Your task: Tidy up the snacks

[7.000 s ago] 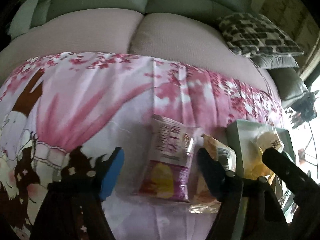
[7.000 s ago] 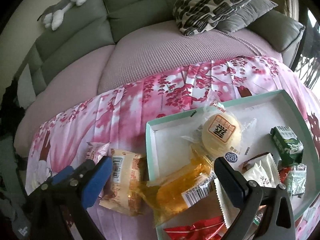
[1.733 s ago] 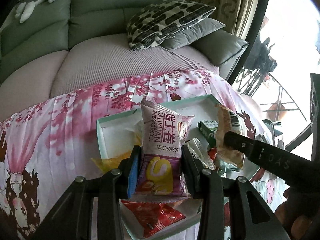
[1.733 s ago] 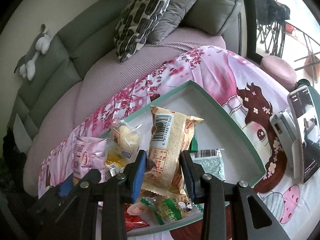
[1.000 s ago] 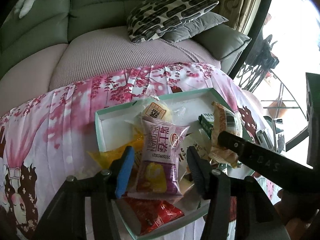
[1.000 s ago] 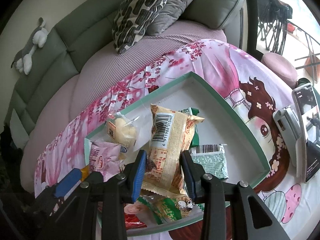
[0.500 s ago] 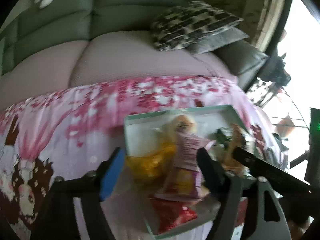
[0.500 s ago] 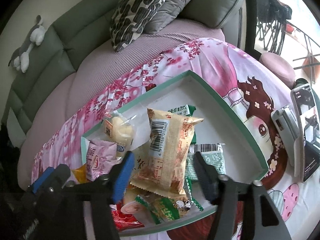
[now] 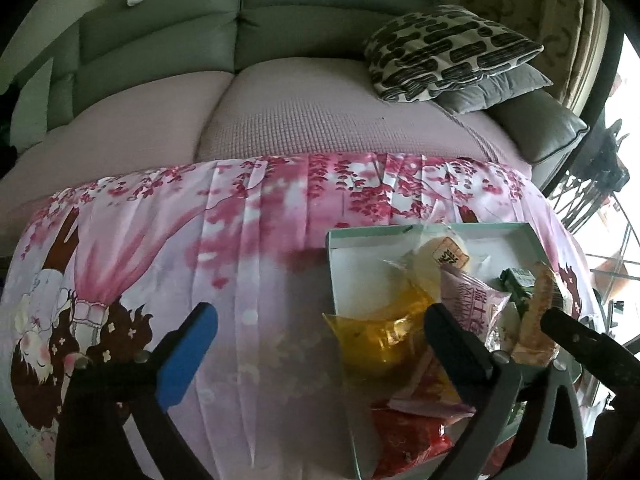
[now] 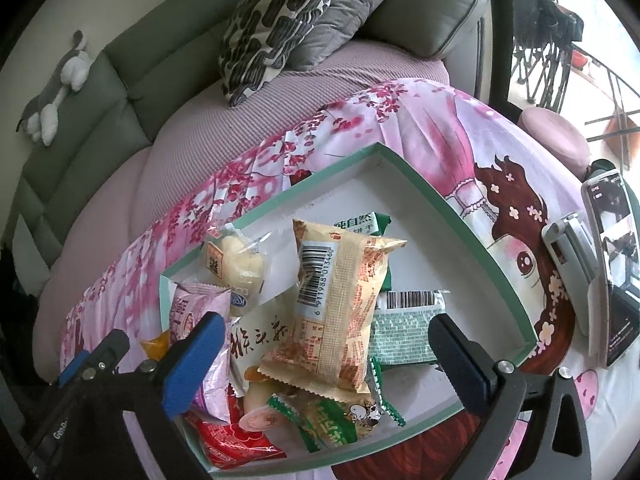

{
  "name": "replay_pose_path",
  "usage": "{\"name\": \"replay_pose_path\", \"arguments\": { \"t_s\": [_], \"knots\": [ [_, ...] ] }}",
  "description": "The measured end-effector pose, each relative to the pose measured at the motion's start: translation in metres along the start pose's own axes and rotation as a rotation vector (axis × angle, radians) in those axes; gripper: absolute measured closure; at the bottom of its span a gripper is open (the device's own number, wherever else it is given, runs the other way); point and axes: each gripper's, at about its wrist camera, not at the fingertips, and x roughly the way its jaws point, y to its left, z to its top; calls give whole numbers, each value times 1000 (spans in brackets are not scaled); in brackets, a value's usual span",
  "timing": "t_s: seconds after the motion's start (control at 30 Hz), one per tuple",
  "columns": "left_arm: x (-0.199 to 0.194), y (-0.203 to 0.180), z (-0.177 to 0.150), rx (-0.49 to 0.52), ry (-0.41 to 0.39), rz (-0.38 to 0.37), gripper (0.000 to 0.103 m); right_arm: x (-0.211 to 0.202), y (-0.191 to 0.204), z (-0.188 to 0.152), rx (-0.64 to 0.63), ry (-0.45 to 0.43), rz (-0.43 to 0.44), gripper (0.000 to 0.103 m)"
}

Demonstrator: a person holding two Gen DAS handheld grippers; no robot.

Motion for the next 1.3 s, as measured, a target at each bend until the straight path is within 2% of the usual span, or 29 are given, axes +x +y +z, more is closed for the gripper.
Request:
{"name": "replay_pose_path", "arguments": {
  "t_s": [0.23,0.43,0.67,0.83,1.17,1.3],
  "knots": [
    [-6,5,-4,-7,0,10,0,-5,10,-4,-48,4,9,0],
    [-14,24,-17,-59,15,16,1,-16,30,-14,-127,6,50,0],
    [-35,45,-37,-98,3,66,1,-30,47,-41,-188,11,68,0],
    [-47,61,-59,-140,32,73,1,-37,54,-69,-232,26,73,0],
    [-64,89,-107,-159,96,230,1,-34,58,-116,-295,80,48,0],
    [-67,96,-118,-154,113,243,1,-34,56,-126,-310,85,41,0]
  ]
}}
